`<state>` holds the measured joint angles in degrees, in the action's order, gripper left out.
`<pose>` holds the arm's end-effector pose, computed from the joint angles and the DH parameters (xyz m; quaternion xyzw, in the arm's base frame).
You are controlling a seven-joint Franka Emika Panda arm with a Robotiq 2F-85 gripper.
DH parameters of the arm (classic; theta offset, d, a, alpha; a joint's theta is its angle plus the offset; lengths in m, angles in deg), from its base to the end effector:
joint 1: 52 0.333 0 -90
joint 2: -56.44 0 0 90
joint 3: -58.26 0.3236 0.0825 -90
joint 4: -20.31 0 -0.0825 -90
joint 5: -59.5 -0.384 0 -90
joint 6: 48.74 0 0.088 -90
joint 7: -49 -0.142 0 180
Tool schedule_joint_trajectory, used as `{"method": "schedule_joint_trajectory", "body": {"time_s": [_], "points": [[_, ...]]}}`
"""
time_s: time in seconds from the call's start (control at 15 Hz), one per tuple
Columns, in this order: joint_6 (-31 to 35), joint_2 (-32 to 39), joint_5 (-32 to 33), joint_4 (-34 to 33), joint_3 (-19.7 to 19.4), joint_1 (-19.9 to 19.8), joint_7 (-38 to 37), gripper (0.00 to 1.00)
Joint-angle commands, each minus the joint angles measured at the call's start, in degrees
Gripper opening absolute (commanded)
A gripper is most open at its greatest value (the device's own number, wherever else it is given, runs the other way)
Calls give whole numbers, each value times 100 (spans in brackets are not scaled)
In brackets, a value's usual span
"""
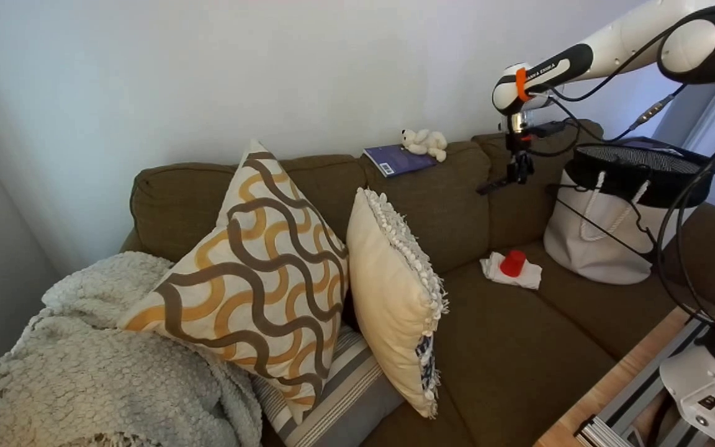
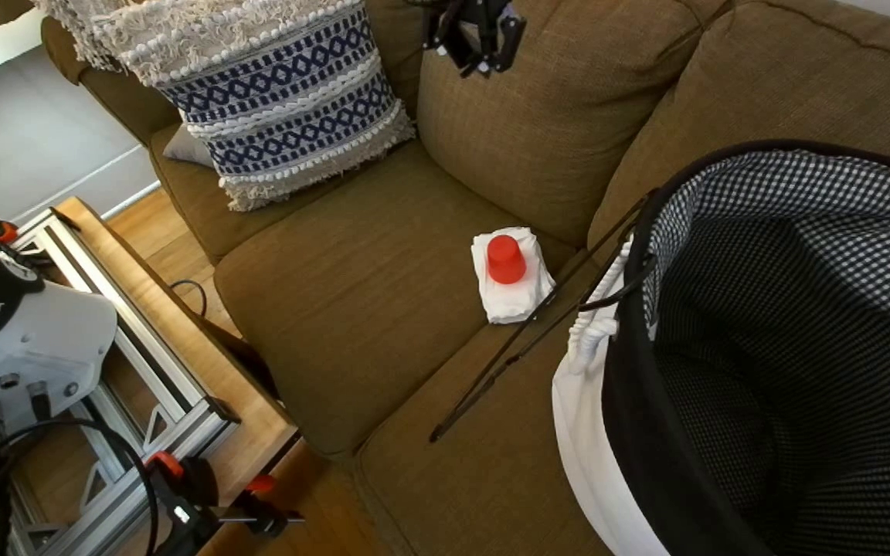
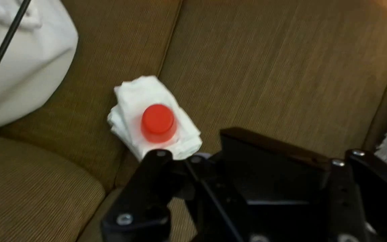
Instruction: Pick up the remote and place it on the couch in between the throw pillow and the red cup
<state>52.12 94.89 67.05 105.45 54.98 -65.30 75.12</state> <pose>0.6278 -0.1991 0.2285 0.9713 0.1086 -0.2117 0.0027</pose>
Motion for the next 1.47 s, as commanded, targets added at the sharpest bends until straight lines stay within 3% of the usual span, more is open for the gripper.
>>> {"method": "schedule_joint_trajectory", "body": {"time_s": [0.0,0.2,0.27,0.53,0.67,0.73,1.07,1.4], "points": [[-154,-572,71,1369,143,4,501,0],[-411,294,130,967,193,66,730,0],[-159,581,3,876,276,-28,943,0],[1691,1676,39,534,4,-13,-133,0],[2274,2031,-384,300,255,-256,-96,0],[2101,1694,-75,712,89,-75,-54,0],[2312,2056,-297,316,193,-166,-59,0],[1783,2337,309,-53,361,-97,1200,0]]}}
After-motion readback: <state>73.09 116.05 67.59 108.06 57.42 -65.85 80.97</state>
